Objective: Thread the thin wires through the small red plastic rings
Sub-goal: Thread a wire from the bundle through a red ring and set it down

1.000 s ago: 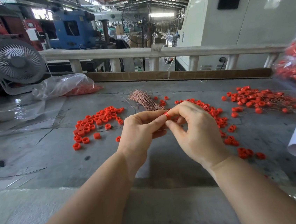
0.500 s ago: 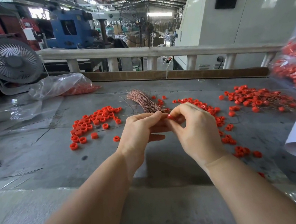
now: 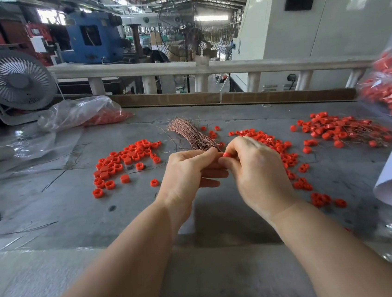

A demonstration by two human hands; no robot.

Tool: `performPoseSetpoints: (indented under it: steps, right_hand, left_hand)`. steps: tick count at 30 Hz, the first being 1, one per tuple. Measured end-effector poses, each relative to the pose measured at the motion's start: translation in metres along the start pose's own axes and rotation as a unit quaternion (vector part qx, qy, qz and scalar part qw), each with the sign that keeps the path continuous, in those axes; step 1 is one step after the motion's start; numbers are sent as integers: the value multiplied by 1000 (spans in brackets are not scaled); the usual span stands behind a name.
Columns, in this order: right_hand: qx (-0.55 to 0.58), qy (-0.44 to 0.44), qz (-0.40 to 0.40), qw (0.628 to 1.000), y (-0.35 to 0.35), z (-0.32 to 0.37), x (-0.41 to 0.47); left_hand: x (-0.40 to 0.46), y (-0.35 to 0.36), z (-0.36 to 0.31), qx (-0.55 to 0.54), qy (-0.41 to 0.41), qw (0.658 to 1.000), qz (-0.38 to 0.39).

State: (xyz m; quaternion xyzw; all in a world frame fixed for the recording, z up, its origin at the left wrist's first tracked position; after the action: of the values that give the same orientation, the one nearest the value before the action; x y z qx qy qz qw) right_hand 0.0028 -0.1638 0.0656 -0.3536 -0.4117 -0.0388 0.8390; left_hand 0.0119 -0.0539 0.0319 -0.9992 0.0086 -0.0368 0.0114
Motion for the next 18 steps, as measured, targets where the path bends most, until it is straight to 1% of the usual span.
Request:
performPoseSetpoints:
  steps: [6, 11, 18]
  right_hand:
    - [7, 5, 1, 1000, 1, -1, 0]
    - [20, 10, -13, 1000, 0, -4, 1]
    - [17, -20, -18, 999, -2, 0, -1]
  left_hand:
    - [0, 0, -1, 13, 6, 1000, 2]
    - [1, 0, 0, 1, 3, 1000, 8]
    - [4, -1, 4, -18, -8, 1000, 11]
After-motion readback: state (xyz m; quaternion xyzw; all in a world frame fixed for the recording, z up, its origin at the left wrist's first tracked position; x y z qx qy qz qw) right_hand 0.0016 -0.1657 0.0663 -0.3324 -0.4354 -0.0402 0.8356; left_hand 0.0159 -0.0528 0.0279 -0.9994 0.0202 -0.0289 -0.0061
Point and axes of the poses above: each hand's wrist, its own x-axis towards the middle knuckle, its own y-axis out of the palm, z = x × y, the point moved 6 cm from there along x, towards the middle knuckle, and after that the axes turned 11 degrees about x, right-handed, at the moved point
